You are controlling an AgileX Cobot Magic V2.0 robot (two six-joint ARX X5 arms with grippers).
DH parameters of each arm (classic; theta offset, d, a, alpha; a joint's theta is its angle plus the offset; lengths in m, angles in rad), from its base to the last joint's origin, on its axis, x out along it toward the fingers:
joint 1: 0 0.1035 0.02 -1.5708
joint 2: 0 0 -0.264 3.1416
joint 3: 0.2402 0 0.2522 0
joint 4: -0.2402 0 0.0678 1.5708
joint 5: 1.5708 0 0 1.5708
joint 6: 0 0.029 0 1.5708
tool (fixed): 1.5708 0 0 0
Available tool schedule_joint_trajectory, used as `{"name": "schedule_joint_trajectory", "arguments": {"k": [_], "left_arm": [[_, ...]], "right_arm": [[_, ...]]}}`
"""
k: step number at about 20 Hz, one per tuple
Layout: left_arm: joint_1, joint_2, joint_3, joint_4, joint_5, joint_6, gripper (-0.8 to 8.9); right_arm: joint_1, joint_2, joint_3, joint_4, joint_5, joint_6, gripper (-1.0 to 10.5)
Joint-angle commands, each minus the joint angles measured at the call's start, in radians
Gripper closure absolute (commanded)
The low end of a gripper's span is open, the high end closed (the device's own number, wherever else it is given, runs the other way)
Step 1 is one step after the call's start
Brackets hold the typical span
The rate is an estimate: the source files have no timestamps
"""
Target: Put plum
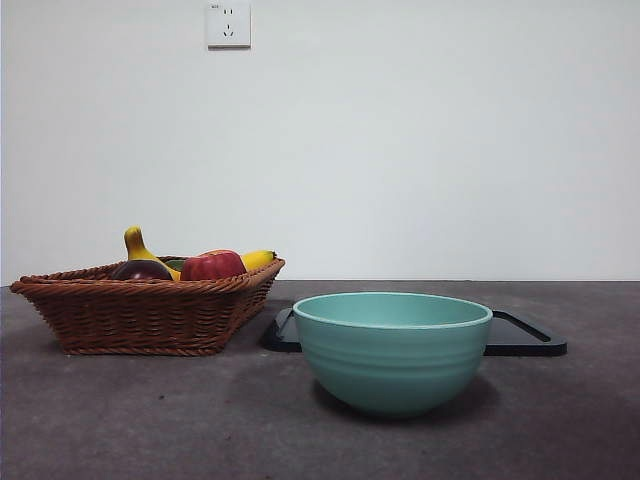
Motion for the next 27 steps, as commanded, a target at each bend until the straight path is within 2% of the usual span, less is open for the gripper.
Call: {"name": "schedule_joint_trajectory", "arguments": {"k": [1, 5, 11, 15, 20, 27], "left_arm": [[0.001, 0.013, 0.088, -0.051, 0.017, -0.017, 8.03], [0.001, 0.052, 0.208, -0.157, 0.033, 0.002, 8.03], [0.001, 0.168, 0.377, -0.288, 0.155, 0.109, 8.03], [0.000, 0.269, 0.473, -0.351, 0.248, 0.155, 8.03], [-0.010, 0.405, 0.592, -0.427, 0.370, 0.225, 8.03], [-0.039, 0.541, 0.715, -0.587, 0.423, 0.336, 8.03]], "right_arm": [[0.001, 0.017, 0.083, -0.071, -0.016, 0.013, 9.4], [0.001, 0.059, 0.212, -0.184, -0.030, 0.004, 9.4], [0.001, 0.179, 0.407, -0.364, -0.106, -0.067, 9.4], [0.001, 0.276, 0.523, -0.466, -0.181, -0.086, 9.4], [0.001, 0.414, 0.657, -0.594, -0.275, -0.150, 9.4], [0.013, 0.552, 0.768, -0.749, -0.353, -0.253, 9.4]]}}
